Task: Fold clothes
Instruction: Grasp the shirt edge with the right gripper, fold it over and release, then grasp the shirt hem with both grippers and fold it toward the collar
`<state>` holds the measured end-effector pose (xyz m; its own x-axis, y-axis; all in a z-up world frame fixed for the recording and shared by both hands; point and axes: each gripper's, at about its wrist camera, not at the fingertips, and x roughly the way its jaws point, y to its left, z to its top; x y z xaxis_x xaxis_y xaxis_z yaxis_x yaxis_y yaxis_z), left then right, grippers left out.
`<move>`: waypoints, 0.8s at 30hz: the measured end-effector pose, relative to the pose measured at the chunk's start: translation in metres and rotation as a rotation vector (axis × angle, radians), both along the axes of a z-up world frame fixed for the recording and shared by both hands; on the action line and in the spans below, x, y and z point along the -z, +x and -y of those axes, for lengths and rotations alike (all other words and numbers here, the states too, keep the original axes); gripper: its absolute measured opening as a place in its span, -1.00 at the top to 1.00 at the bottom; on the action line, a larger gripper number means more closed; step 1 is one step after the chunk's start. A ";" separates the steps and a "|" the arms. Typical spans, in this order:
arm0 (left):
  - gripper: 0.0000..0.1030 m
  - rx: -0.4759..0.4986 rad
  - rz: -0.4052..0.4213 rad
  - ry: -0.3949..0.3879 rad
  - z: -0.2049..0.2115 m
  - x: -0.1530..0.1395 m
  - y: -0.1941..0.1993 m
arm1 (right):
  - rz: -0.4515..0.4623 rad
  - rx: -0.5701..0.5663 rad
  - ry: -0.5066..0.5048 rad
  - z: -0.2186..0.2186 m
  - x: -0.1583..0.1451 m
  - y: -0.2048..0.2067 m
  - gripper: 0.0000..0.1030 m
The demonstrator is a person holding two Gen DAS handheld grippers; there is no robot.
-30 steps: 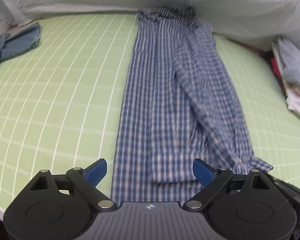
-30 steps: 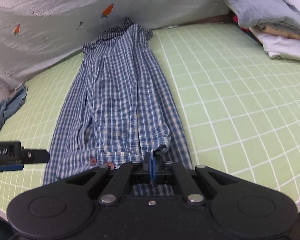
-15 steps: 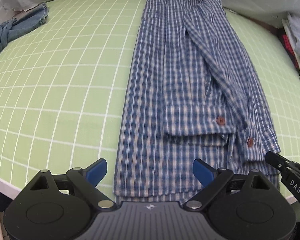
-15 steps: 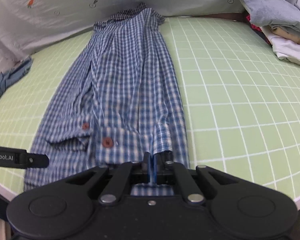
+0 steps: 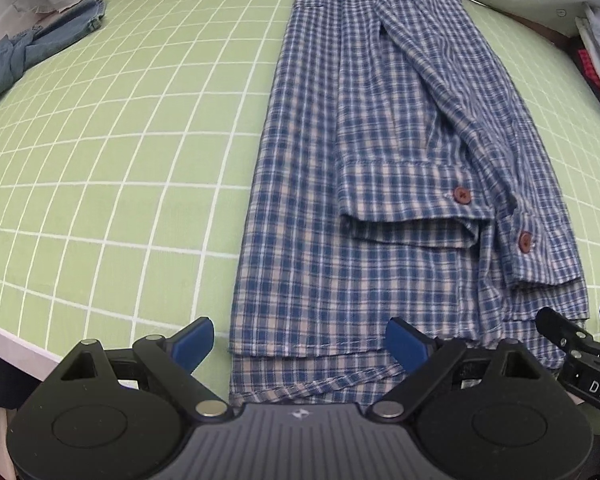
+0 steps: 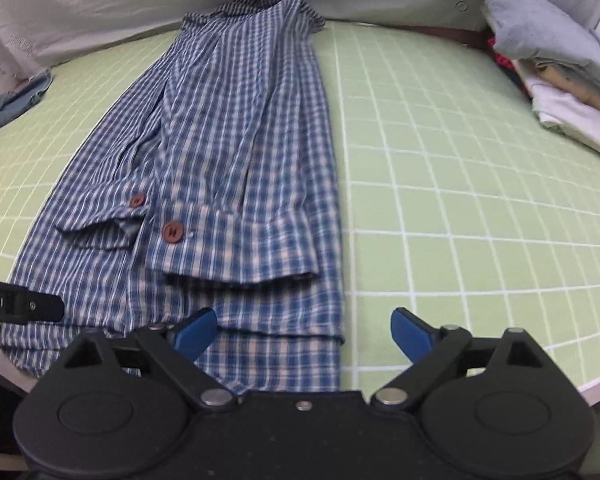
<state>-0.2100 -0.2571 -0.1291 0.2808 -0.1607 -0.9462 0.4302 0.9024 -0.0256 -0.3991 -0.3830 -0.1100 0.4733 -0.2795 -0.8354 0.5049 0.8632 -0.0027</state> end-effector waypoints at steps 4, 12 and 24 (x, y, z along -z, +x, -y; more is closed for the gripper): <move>-0.80 -0.016 0.006 -0.005 -0.001 0.003 0.000 | -0.004 -0.019 0.015 -0.005 0.006 0.003 -0.84; -0.15 0.068 0.082 -0.031 0.003 -0.004 -0.010 | -0.003 -0.063 0.034 -0.014 0.012 0.009 -0.88; 0.96 0.012 -0.002 -0.365 0.003 -0.073 0.023 | 0.183 -0.160 0.102 0.004 -0.073 0.012 0.92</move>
